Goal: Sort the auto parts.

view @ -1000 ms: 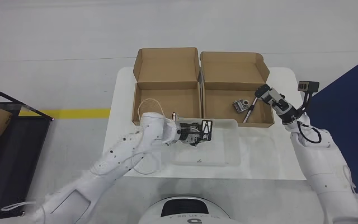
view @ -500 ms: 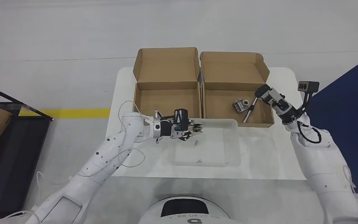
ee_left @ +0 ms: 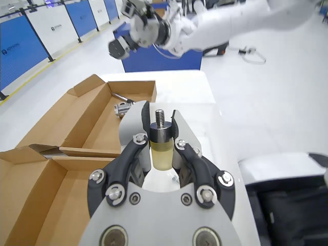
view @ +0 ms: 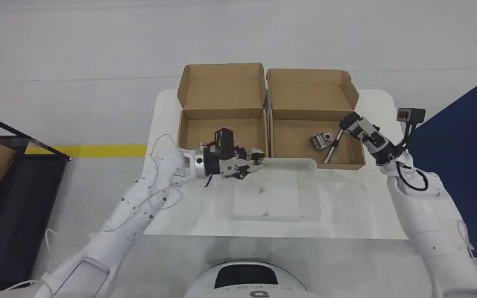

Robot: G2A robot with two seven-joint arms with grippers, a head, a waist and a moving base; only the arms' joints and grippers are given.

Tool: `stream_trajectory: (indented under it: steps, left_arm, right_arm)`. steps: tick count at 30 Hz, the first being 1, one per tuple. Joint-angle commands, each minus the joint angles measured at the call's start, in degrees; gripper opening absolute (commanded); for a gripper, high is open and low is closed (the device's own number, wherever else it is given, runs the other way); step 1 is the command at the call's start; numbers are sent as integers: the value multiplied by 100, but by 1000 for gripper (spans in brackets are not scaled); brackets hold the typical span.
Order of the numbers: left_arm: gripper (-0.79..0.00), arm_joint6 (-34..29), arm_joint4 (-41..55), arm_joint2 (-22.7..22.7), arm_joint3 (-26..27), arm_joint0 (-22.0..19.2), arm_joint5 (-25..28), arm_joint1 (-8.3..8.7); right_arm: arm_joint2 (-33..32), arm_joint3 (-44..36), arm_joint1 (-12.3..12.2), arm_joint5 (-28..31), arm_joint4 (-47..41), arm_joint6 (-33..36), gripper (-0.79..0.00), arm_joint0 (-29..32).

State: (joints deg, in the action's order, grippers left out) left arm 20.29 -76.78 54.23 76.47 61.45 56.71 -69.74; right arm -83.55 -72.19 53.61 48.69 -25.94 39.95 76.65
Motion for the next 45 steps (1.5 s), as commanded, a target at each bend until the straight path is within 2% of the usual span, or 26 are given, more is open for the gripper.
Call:
stream_trajectory:
  steps: [1, 5, 8, 11, 15, 17, 21, 24, 28, 33, 42, 45]
  left_arm:
    - [-785, -96, 620, -13, -167, -78, 129, -26]
    - [-785, -381, 2419, -438, -615, -242, 129, -83]
    - [-785, -1104, 4365, -955, -840, -485, 129, -89]
    - [-785, -2374, 7070, -1504, -838, -695, 129, -63]
    - [-785, -4697, 10450, -1859, -963, -913, 129, 27]
    - [-785, -5722, 11777, -1944, -1126, -998, 66, 41]
    - [-785, -7411, 14011, -1870, -1372, -1111, -641, -5]
    - [-785, -8092, 15170, -1661, -1476, -1104, -1306, -94]
    - [-785, -8714, 15886, -1405, -1684, -1044, -1927, -238]
    - [-785, -9105, 16172, -1196, -1895, -968, -2319, -422]
    - [-785, -9080, 16126, -1190, -1889, -964, -2300, -420]
    - [-785, -8634, 15239, -1035, -1762, -903, -1847, -364]
  right_arm:
    - [0, 0, 0, -1, -6, 2, 0, 0]
    - [0, 0, 0, -1, -6, 2, 0, 0]
    - [0, 0, 0, -1, -6, 2, 0, 0]
    - [0, 0, 0, -1, -6, 2, 0, 0]
    - [0, 0, 0, -1, -6, 2, 0, 0]
    - [0, 0, 0, -1, -6, 2, 0, 0]
    - [0, 0, 0, -1, -6, 2, 0, 0]
    - [0, 0, 0, -1, -6, 2, 0, 0]
    - [0, 0, 0, -1, -6, 2, 0, 0]
    - [0, 0, 0, -1, -6, 2, 0, 0]
    - [0, 0, 0, -1, -6, 2, 0, 0]
    - [0, 0, 0, -1, -6, 2, 0, 0]
